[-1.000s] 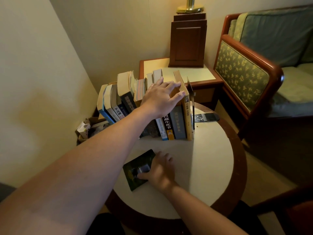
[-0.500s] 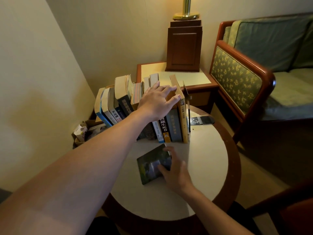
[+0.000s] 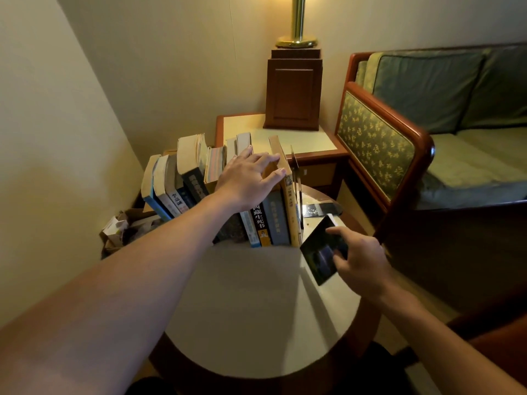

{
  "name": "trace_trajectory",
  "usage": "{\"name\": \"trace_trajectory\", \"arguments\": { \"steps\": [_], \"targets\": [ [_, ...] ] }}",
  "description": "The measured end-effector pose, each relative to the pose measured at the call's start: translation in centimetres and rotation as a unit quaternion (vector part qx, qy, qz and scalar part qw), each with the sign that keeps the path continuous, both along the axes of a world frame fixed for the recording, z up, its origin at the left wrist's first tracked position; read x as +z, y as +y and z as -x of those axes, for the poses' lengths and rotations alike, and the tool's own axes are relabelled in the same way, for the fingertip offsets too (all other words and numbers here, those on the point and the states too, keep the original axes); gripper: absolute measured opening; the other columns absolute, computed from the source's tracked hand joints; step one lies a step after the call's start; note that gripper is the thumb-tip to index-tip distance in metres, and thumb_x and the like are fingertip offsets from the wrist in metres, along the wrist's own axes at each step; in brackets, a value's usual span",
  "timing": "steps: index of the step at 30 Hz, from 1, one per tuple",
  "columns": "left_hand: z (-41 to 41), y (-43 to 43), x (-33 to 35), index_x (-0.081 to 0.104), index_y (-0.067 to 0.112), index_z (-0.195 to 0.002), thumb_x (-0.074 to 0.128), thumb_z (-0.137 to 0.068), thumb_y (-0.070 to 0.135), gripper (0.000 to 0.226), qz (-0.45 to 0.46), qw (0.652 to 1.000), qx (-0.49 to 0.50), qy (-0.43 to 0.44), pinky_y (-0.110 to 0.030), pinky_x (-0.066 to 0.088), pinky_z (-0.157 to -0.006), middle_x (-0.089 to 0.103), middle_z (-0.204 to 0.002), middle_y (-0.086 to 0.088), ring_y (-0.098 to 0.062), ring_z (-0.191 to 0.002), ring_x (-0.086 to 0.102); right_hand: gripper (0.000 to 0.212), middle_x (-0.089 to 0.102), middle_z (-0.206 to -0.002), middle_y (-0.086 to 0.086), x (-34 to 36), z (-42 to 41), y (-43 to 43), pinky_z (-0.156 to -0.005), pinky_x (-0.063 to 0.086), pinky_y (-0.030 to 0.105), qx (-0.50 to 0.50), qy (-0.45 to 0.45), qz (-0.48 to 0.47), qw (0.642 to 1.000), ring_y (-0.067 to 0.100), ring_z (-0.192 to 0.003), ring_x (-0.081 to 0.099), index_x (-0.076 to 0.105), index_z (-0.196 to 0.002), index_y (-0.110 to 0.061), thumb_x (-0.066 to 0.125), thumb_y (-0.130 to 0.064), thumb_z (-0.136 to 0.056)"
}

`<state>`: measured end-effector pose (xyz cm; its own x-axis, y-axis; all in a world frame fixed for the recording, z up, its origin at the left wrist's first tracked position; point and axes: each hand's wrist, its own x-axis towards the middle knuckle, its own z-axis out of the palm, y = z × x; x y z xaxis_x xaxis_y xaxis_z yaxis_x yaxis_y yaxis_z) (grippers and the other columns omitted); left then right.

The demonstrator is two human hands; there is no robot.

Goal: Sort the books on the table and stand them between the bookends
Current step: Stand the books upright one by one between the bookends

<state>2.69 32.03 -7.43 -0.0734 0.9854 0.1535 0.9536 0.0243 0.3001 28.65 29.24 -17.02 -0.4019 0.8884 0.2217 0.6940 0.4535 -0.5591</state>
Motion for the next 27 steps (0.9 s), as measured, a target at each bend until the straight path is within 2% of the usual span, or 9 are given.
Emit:
{"name": "trace_trajectory", "arguments": {
  "steps": [2, 5, 10, 13, 17, 22, 25, 27],
  "targets": [
    [-0.1, -0.1, 0.1, 0.035, 0.040, -0.151, 0.025, -0.100, 0.065, 0.058, 0.001, 1.000, 0.000, 0.001, -0.048, 0.014, -0.123, 0.030, -0.162, 0.007, -0.017, -0.154, 0.009, 0.049, 0.068, -0.119, 0.010, 1.1, 0.1, 0.2, -0.072, 0.052, 0.017, 0.001, -0.009, -0.043, 0.999, 0.021, -0.102, 0.068, 0.057, -0.136, -0.011, 0.066, -0.002, -0.089],
    [-0.2, -0.1, 0.2, 0.034, 0.039, -0.152, 0.025, -0.101, 0.064, 0.058, 0.006, 1.000, 0.002, 0.002, -0.048, 0.013, -0.123, 0.029, -0.163, 0.007, -0.017, -0.154, 0.008, 0.046, 0.069, -0.119, 0.013, 2.3, 0.9, 0.6, -0.076, 0.060, 0.028, 0.020, 0.001, -0.102, 0.995, 0.023, -0.100, 0.069, 0.056, -0.136, -0.008, 0.062, 0.000, -0.091],
    [-0.1, 0.1, 0.1, 0.034, 0.040, -0.152, 0.024, -0.100, 0.065, 0.058, 0.008, 1.000, 0.000, 0.000, -0.048, 0.013, -0.123, 0.029, -0.163, 0.007, -0.017, -0.154, 0.008, 0.042, 0.067, -0.124, 0.013, 3.3, 3.0, 1.4, -0.087, 0.060, 0.032, 0.026, 0.059, -0.141, 0.988, 0.023, -0.110, 0.068, 0.056, -0.137, -0.006, 0.057, 0.001, -0.095],
    [0.0, 0.1, 0.0, 0.034, 0.040, -0.152, 0.024, -0.100, 0.065, 0.058, 0.004, 1.000, 0.001, 0.003, -0.048, 0.013, -0.123, 0.029, -0.163, 0.007, -0.017, -0.154, 0.008, 0.043, 0.065, -0.128, 0.013, 3.5, 4.2, 2.4, -0.091, 0.059, 0.039, 0.037, 0.063, -0.148, 0.986, 0.024, -0.116, 0.066, 0.055, -0.138, -0.006, 0.057, 0.000, -0.095],
    [0.0, 0.1, -0.1, 0.035, 0.039, -0.152, 0.025, -0.100, 0.065, 0.058, 0.000, 1.000, 0.002, 0.004, -0.047, 0.012, -0.123, 0.029, -0.162, 0.007, -0.017, -0.154, 0.007, 0.054, 0.061, -0.134, 0.010, 3.8, 5.4, 4.1, -0.099, 0.055, 0.039, 0.071, 0.056, -0.106, 0.990, 0.022, -0.125, 0.059, 0.046, -0.146, -0.012, 0.057, 0.001, -0.095],
    [0.0, 0.2, -0.1, 0.036, 0.039, -0.151, 0.027, -0.101, 0.063, 0.057, -0.007, 1.000, -0.002, -0.007, -0.047, 0.011, -0.123, 0.031, -0.162, 0.007, -0.017, -0.154, 0.008, 0.064, 0.059, -0.137, 0.008, 2.6, 7.0, 6.4, -0.098, 0.048, 0.027, 0.106, 0.035, -0.048, 0.993, 0.023, -0.129, 0.055, 0.037, -0.152, -0.021, 0.059, 0.000, -0.095],
    [0.1, 0.3, -0.3, 0.036, 0.038, -0.151, 0.027, -0.101, 0.063, 0.057, -0.006, 1.000, -0.003, -0.004, -0.047, 0.011, -0.123, 0.031, -0.162, 0.008, -0.017, -0.154, 0.008, 0.078, 0.052, -0.146, 0.005, 0.5, 6.8, 7.8, -0.104, 0.050, 0.041, 0.104, -0.010, 0.033, 0.994, 0.024, -0.137, 0.047, 0.023, -0.156, -0.037, 0.060, -0.005, -0.096],
    [0.1, 0.4, -0.3, 0.036, 0.039, -0.151, 0.026, -0.100, 0.064, 0.057, -0.008, 1.000, -0.003, -0.001, -0.047, 0.011, -0.123, 0.031, -0.162, 0.008, -0.017, -0.154, 0.008, 0.086, 0.045, -0.151, 0.002, -0.4, 6.5, 8.2, -0.106, 0.049, 0.043, 0.112, -0.012, 0.073, 0.991, 0.023, -0.142, 0.038, 0.016, -0.156, -0.046, 0.062, -0.006, -0.095]
  ]
}}
